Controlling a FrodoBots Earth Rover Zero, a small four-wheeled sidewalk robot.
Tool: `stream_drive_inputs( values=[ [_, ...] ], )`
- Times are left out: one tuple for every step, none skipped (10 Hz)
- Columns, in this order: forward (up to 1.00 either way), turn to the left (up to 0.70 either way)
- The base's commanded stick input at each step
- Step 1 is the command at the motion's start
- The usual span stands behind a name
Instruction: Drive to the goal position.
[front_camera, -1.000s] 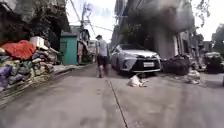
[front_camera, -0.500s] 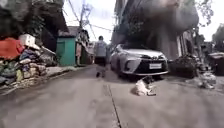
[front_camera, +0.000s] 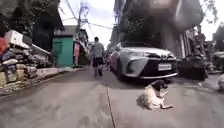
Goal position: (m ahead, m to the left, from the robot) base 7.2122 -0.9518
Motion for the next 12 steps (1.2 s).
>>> stream_drive_inputs(
  values=[
    [1.0, 0.0],
    [1.0, 0.27],
    [1.0, 0.25],
    [1.0, 0.01],
    [1.0, 0.0],
    [1.0, 0.0],
    [1.0, 0.0],
    [1.0, 0.0],
    [1.0, 0.15],
    [1.0, 0.27],
    [1.0, 0.27],
    [1.0, 0.05]
  ],
)
